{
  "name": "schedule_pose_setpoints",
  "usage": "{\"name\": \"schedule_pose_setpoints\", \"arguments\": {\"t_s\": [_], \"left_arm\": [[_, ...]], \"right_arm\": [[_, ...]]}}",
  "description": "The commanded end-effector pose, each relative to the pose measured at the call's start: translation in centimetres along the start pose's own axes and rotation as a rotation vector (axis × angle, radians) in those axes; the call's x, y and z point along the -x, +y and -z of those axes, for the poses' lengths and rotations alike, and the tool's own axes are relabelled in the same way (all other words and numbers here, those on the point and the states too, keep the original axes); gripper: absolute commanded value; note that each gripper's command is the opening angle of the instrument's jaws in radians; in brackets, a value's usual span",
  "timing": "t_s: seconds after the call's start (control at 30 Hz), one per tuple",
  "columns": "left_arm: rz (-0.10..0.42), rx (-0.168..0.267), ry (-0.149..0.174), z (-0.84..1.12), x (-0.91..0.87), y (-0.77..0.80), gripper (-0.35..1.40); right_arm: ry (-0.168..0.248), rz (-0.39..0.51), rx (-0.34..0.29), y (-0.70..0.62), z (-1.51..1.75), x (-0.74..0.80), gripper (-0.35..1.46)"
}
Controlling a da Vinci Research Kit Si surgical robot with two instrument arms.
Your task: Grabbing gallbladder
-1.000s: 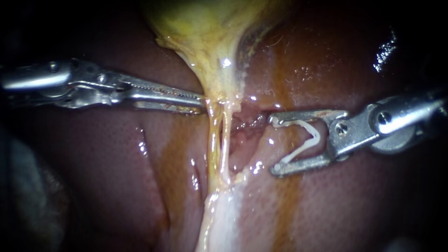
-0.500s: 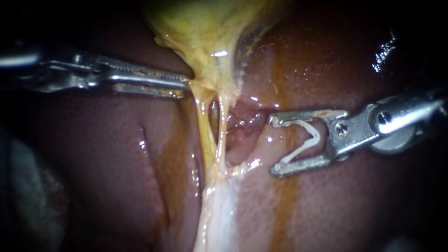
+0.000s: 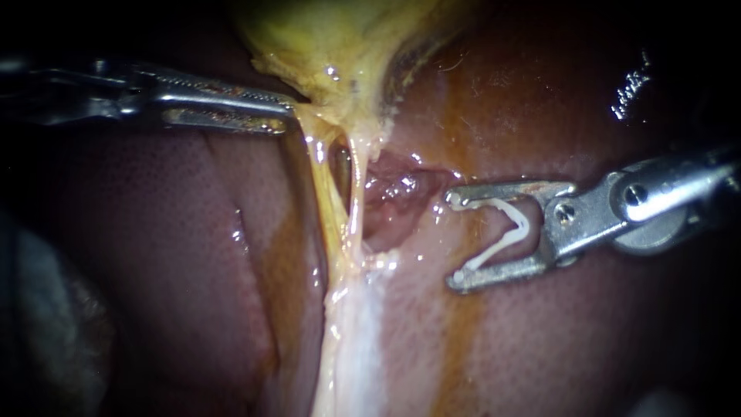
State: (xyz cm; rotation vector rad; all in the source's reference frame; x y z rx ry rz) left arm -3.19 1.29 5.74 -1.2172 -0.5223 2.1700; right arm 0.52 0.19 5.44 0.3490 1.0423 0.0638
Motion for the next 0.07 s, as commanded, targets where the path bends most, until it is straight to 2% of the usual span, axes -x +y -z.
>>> {"name": "schedule_pose_setpoints", "arguments": {"t_s": [0.03, 0.07], "left_arm": [[0.0, 0.0, 0.0, 0.0, 0.0, 0.0, -0.35], [0.0, 0.0, 0.0, 0.0, 0.0, 0.0, -0.35]], "right_arm": [[0.0, 0.0, 0.0, 0.0, 0.0, 0.0, 0.5], [0.0, 0.0, 0.0, 0.0, 0.0, 0.0, 0.5]]}}
